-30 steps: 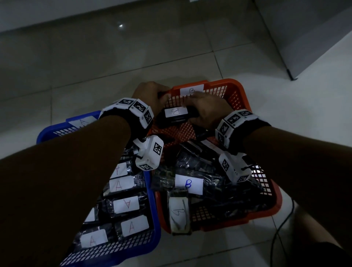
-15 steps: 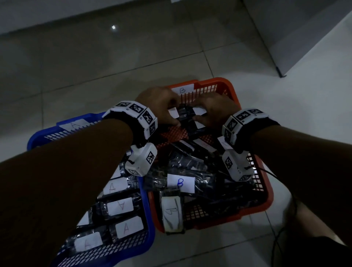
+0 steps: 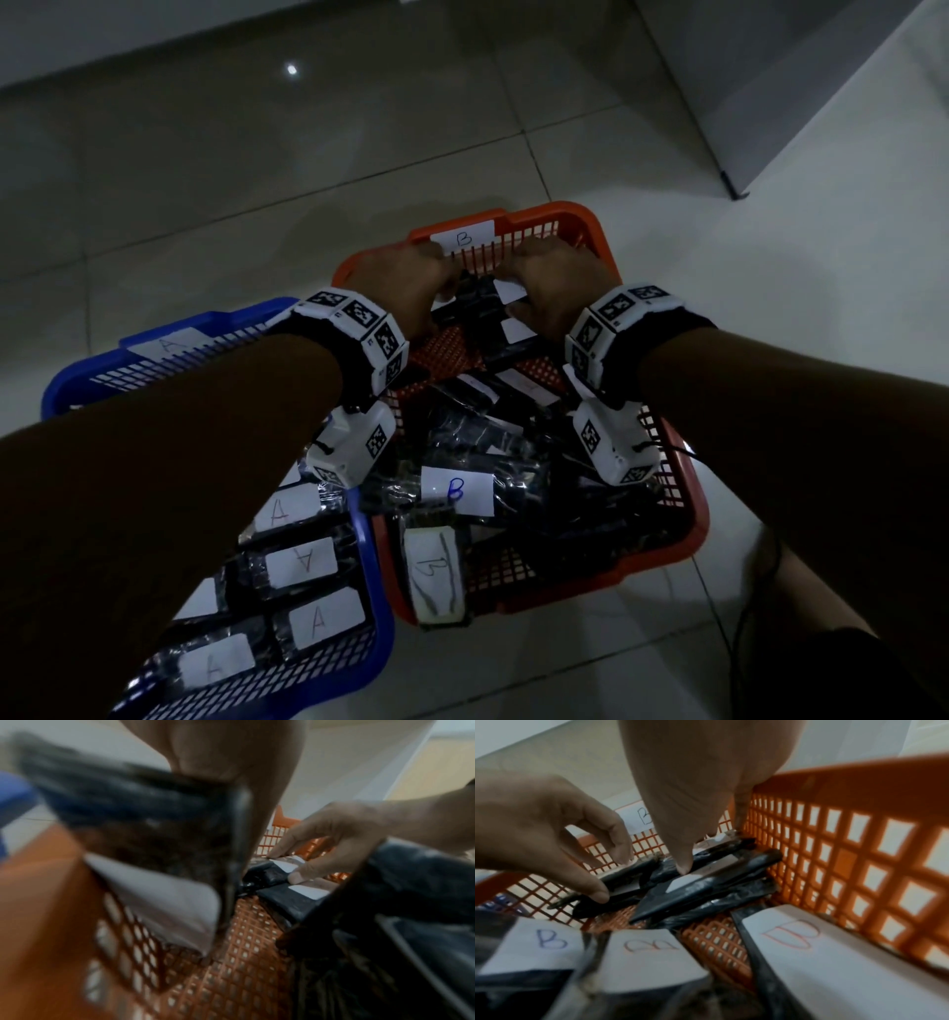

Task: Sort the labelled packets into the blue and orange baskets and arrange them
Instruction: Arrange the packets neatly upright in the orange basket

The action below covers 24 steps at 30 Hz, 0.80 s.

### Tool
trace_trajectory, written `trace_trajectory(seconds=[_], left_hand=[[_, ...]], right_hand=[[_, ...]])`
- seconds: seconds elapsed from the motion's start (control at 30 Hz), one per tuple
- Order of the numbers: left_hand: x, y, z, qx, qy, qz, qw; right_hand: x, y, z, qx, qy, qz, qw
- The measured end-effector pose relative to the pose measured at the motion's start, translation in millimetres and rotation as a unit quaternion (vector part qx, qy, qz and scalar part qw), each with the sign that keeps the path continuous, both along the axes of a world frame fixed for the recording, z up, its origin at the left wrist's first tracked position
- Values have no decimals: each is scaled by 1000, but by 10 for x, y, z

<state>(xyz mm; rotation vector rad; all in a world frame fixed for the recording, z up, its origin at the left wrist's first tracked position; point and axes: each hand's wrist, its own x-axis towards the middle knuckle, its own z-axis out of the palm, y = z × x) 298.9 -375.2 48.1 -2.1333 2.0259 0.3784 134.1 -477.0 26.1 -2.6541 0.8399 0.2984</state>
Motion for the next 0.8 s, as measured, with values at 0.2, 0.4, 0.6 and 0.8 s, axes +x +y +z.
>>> trace_trajectory(seconds=[0.2,0.4,0.6,0.8], left_hand=[[22,43,107,-3,84,37,996],[-317,165,375,124,185,87,971],[-480,259,386,278,144,96,945],[-335,295,454,147,238,168,945]], right_hand=[[-85,78,171,32,-46,-9,998],[-287,277,455,79,-9,-53,995],[-478,596,388,144,121,-65,980],[-579,701,388,137,19,-132,982]])
